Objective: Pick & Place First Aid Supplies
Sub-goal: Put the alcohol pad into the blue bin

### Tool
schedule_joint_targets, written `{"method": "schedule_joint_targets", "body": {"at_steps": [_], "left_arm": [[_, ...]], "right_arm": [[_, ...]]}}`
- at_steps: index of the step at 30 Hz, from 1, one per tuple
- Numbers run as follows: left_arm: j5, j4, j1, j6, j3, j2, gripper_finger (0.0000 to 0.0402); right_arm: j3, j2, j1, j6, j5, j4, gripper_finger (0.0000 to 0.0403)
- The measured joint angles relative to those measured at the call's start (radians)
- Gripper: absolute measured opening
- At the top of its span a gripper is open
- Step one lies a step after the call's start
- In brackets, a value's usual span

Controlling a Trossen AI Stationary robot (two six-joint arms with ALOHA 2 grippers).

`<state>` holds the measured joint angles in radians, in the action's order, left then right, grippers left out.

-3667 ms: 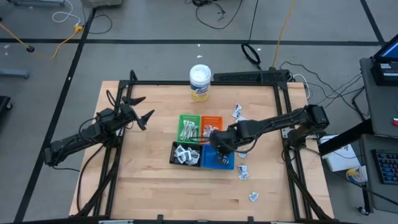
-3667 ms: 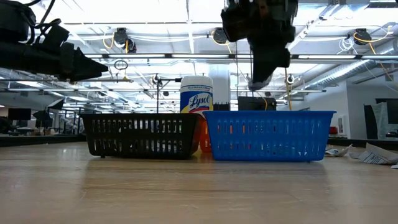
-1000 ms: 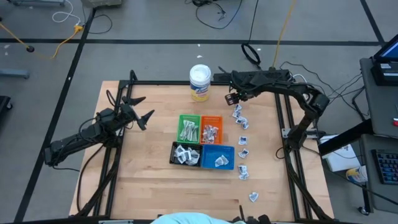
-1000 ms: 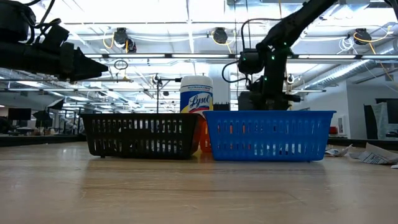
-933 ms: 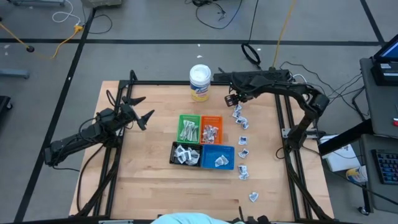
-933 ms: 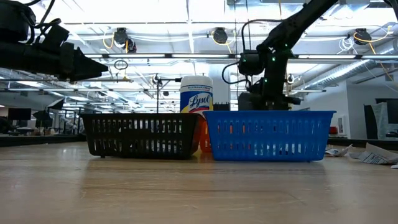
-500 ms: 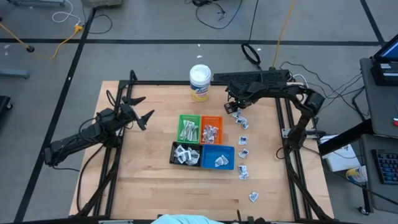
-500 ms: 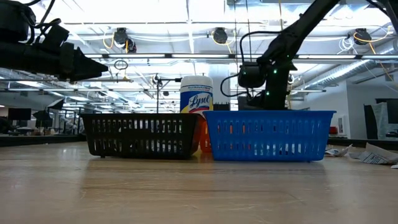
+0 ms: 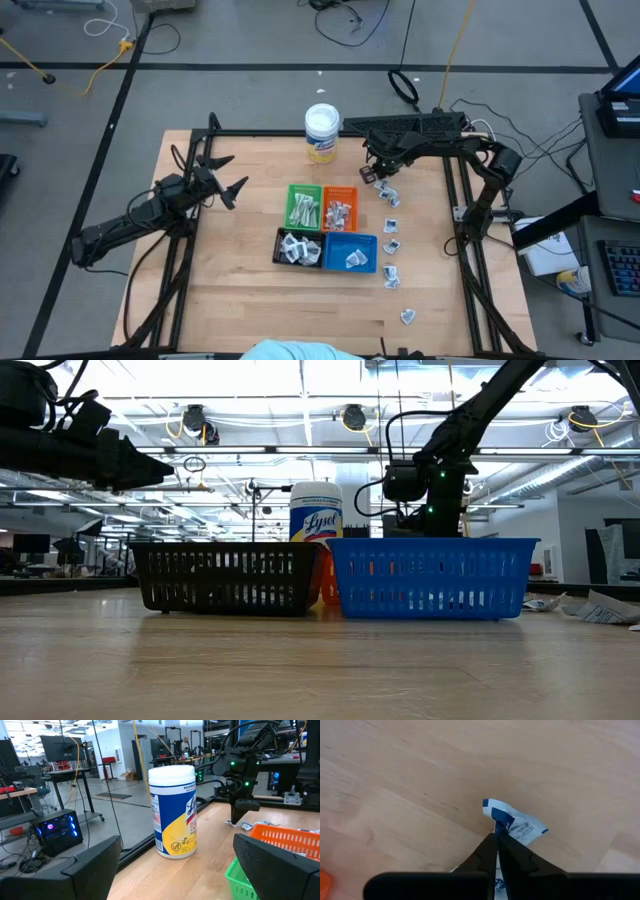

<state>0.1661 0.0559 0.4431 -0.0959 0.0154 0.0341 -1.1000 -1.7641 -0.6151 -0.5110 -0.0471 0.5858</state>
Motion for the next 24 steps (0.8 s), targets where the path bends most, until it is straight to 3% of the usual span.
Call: {"method": "schedule_joint_targets", "body": {"at_steps": [12, 18, 24], "left_arm": [[0.000, 0.000, 0.000, 0.000, 0.000, 0.000, 0.0392], [0.000, 0.000, 0.000, 0.000, 0.000, 0.000, 0.0392], [0.000, 0.000, 0.000, 0.000, 0.000, 0.000, 0.0392]], "right_arm": [[-0.058, 0.038, -0.008, 0.016, -0.002, 0.060, 0.0001], [-0.139, 0.083, -0.014, 0.056, -0.011, 0.217, 0.0001], [-0.205, 0.123, -0.022, 0.047, -0.109, 0.372, 0.0000]]}}
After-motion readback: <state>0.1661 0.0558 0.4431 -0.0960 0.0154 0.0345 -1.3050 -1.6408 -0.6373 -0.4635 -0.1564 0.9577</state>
